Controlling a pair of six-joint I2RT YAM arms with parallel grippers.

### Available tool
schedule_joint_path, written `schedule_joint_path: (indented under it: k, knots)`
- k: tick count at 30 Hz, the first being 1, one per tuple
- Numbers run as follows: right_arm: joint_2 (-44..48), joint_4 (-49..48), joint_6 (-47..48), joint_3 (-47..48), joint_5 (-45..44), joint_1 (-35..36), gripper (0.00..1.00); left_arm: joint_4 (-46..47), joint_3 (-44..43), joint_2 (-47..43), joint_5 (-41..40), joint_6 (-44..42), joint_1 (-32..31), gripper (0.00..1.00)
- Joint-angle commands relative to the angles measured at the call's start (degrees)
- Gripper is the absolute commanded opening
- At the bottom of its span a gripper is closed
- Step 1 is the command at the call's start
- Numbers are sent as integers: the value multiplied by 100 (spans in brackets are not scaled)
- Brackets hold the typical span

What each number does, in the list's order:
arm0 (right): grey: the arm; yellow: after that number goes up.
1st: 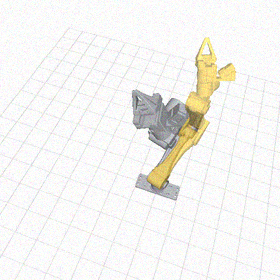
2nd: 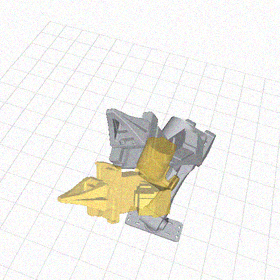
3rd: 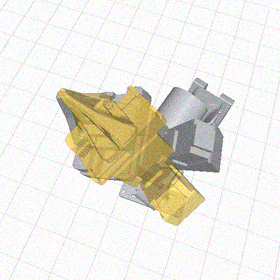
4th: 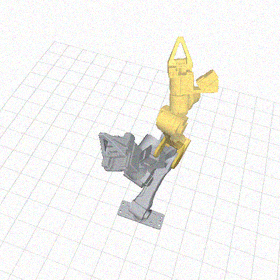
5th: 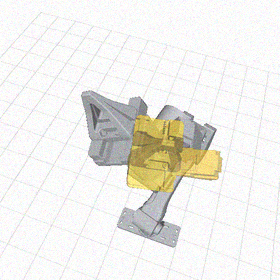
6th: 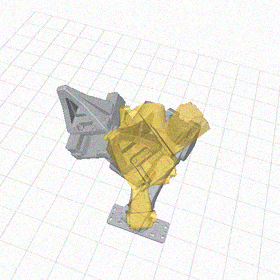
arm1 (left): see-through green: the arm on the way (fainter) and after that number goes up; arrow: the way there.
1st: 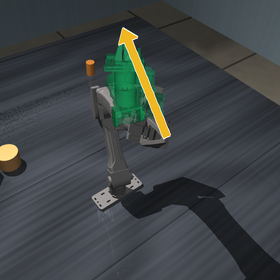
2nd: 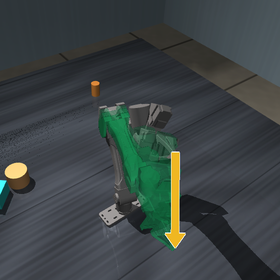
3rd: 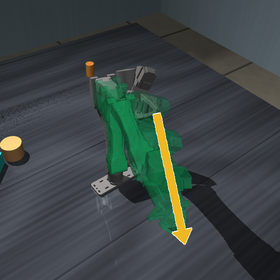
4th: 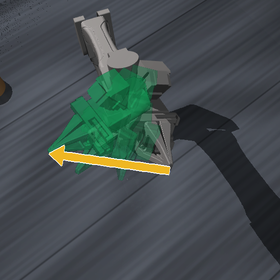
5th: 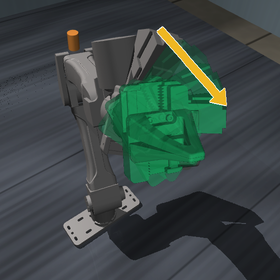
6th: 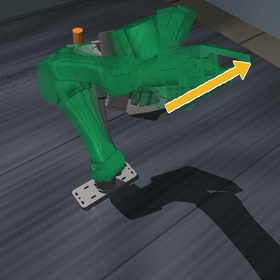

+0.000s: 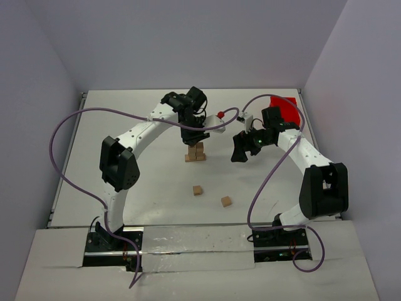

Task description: Build the wood block tower

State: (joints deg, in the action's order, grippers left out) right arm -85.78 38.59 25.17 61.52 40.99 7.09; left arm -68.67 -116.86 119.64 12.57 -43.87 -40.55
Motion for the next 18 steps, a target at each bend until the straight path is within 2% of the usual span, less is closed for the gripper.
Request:
schedule_joint_path:
  k: [1, 8, 13, 17, 18]
  knots:
    - [-71, 59, 58, 238, 32, -32, 100, -30, -270, 68, 33, 50, -47, 28]
    - [-71, 70, 62, 238, 45, -33, 100, -19, -267, 95, 44, 41, -41, 31]
    - [-72, 70, 67, 239, 40, -34, 100, -61, -266, 85, 55, 8, -48, 36]
    - [-79, 79, 67, 247, 41, -33, 100, -129, -259, 59, 115, -34, -41, 55]
    - [-72, 86, 67, 247, 48, -40, 100, -137, -259, 44, 152, -41, -41, 66]
